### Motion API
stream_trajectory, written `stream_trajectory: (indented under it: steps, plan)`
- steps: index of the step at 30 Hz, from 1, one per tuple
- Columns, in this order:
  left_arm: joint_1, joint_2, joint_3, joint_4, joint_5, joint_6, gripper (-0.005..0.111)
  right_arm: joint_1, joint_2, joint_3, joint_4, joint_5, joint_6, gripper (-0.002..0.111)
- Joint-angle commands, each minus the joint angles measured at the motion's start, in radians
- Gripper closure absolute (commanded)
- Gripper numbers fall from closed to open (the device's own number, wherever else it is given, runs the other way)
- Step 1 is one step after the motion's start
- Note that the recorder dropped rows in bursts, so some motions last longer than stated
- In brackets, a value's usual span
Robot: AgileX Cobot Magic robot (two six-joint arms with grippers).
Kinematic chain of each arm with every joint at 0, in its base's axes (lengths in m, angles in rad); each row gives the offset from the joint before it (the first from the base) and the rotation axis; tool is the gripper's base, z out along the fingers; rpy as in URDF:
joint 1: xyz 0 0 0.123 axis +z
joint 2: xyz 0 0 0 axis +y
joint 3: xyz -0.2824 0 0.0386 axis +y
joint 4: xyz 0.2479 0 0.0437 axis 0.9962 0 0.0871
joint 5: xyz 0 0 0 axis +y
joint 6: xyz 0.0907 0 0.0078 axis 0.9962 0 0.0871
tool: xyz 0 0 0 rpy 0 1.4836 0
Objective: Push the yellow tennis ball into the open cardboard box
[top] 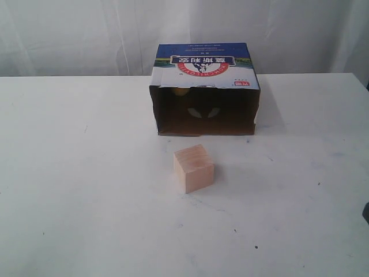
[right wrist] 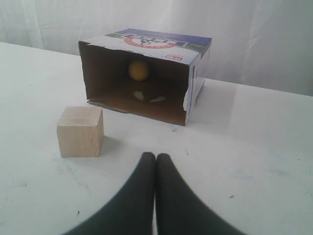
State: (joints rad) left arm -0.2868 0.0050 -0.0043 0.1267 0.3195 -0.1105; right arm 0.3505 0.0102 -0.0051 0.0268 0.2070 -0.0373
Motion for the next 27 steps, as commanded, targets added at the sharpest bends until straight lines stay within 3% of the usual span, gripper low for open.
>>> stream_trajectory:
  steps: [1,9,27]
  plan:
    - [-0.005,-0.005,0.004,0.000,0.017,0.002,0.107,-0.005,-0.008,0.005,0.006,-0.002,-0.010,0.108]
    - [-0.005,-0.005,0.004,0.000,0.017,0.002,0.107,-0.082,-0.007,0.005,0.006,-0.002,-0.010,0.108]
    - [-0.005,-0.005,0.004,0.000,0.017,0.002,0.107,-0.084,-0.007,0.005,0.006,-0.002,-0.010,0.108]
